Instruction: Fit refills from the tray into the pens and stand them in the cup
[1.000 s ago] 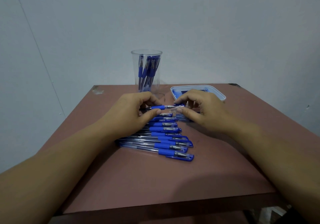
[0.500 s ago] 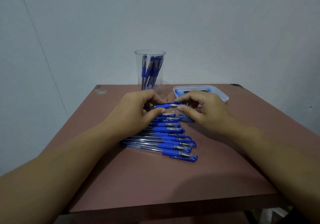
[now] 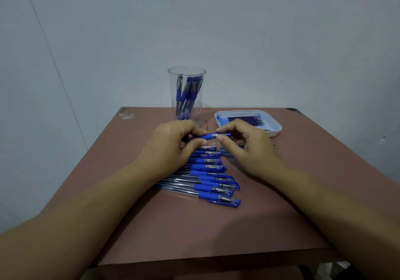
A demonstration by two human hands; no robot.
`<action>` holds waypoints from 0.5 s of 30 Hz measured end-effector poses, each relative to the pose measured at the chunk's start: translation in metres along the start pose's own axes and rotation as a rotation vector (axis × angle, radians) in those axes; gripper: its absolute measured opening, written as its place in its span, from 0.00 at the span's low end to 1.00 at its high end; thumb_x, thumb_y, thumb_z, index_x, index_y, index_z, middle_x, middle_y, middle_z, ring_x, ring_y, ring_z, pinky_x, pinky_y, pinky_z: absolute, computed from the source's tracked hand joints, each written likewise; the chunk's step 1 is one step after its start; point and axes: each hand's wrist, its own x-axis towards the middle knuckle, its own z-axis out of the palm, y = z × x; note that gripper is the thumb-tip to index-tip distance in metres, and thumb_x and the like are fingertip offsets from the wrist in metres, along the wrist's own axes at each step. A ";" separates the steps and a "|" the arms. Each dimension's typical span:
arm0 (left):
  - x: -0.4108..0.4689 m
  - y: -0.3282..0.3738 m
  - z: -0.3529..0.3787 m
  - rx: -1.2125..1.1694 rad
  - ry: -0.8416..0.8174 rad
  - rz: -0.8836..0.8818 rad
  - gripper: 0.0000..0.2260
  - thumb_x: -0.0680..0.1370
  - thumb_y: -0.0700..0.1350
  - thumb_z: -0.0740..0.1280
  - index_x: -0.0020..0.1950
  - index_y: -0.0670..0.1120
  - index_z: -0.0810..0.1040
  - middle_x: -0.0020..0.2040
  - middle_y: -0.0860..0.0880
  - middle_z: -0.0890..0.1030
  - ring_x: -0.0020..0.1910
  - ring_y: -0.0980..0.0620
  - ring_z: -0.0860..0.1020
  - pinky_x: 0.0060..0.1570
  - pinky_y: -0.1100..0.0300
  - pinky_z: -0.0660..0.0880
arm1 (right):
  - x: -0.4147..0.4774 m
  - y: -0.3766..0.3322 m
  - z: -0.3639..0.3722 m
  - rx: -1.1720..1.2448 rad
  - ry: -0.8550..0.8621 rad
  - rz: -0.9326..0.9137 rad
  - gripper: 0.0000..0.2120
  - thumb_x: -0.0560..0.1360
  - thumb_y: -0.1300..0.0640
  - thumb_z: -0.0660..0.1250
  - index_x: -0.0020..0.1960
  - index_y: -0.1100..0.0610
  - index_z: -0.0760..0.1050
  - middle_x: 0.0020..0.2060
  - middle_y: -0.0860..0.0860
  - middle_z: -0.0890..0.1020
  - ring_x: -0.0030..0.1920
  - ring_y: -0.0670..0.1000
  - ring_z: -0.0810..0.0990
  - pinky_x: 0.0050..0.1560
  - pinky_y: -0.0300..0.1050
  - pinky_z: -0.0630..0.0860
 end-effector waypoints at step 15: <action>0.048 -0.026 -0.042 0.190 0.205 -0.193 0.27 0.77 0.54 0.70 0.74 0.49 0.67 0.69 0.48 0.72 0.63 0.52 0.72 0.59 0.55 0.73 | 0.059 -0.013 -0.053 0.296 0.334 0.225 0.07 0.77 0.61 0.68 0.51 0.50 0.77 0.41 0.51 0.79 0.39 0.44 0.76 0.45 0.37 0.76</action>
